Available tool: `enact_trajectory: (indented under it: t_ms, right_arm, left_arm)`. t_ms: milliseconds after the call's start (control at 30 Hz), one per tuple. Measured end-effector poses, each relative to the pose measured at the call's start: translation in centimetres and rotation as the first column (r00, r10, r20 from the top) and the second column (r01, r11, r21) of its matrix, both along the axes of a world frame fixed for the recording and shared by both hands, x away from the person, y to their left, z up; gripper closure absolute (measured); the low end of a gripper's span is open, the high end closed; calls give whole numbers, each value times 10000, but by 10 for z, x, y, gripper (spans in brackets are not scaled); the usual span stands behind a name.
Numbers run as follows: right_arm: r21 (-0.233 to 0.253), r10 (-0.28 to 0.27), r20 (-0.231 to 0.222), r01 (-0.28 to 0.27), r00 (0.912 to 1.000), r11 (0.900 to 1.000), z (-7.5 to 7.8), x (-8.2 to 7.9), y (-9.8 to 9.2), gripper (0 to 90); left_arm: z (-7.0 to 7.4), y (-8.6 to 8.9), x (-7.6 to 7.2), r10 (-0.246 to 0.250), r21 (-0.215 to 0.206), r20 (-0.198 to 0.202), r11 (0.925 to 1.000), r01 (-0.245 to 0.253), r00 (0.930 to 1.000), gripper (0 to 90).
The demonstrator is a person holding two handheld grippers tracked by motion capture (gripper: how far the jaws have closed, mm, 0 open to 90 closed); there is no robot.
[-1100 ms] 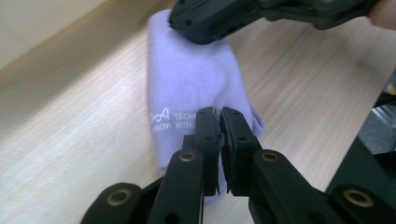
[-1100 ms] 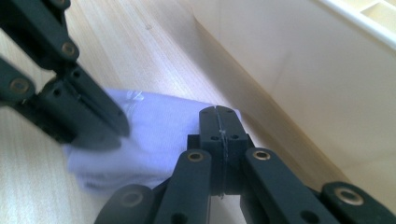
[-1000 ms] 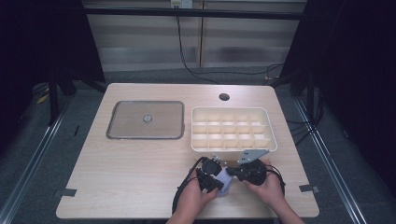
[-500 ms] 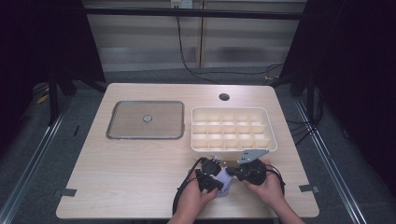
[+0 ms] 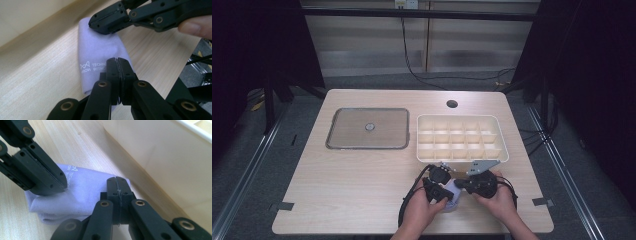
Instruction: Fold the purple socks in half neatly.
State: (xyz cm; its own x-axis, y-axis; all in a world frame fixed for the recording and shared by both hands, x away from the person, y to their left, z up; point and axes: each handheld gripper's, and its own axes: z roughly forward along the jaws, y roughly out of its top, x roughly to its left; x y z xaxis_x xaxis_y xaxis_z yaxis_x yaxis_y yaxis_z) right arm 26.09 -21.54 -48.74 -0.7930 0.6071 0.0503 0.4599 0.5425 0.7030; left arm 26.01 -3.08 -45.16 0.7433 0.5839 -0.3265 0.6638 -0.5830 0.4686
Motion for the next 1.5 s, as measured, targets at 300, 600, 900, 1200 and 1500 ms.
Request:
enact_trajectory:
  t_ms: [300,600,900,1200,1500]
  right_arm:
    - [-7,11,-13,-11,10000,10000,0,0,0,900]
    - [22,29,-90,-29,10000,10000,0,0,0,900]
    - [37,89,-74,-88,9999,10000,0,1,0,900]
    - [45,130,-61,-130,9999,9999,0,1,0,900]
    - [10,159,-7,-159,9999,9999,-1,1,1,900]
  left_arm:
    - [9,-4,8,181,-192,59,9997,-179,9998,882]
    - [-11,-11,12,117,-25,-267,9999,-117,9996,872]
    - [-6,-6,3,-16,122,-341,9999,21,9994,889]
    - [-12,0,-3,-124,457,-491,9988,146,9987,900]
    - [-16,-1,-5,-113,408,-389,9991,129,9992,900]
